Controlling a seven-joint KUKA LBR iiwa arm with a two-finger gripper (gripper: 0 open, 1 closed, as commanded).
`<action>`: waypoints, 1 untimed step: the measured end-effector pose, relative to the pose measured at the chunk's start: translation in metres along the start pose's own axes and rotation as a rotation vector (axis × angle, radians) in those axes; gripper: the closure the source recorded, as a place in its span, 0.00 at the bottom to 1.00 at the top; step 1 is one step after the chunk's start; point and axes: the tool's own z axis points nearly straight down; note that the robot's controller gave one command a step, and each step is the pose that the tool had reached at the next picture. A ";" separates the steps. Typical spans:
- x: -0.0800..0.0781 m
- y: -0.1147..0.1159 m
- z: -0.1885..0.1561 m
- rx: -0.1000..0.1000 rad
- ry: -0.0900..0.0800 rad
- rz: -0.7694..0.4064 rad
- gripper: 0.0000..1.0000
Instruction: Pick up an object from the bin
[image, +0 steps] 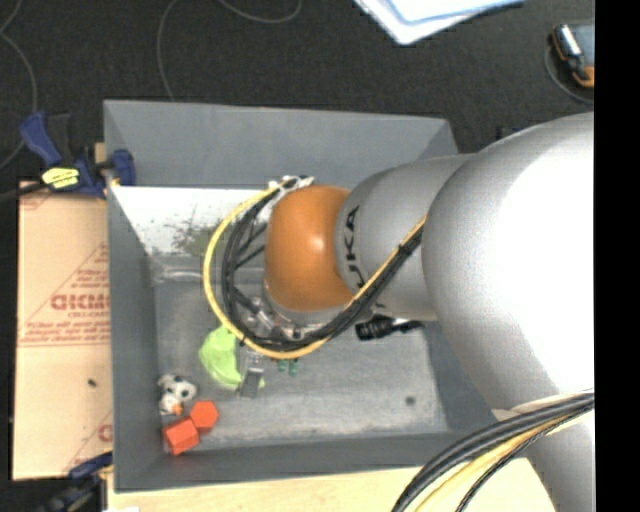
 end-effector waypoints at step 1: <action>-0.007 0.002 0.031 -0.003 -0.010 0.216 0.00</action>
Offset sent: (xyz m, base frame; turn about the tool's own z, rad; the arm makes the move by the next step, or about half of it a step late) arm 0.0395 0.0266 -0.0301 -0.2772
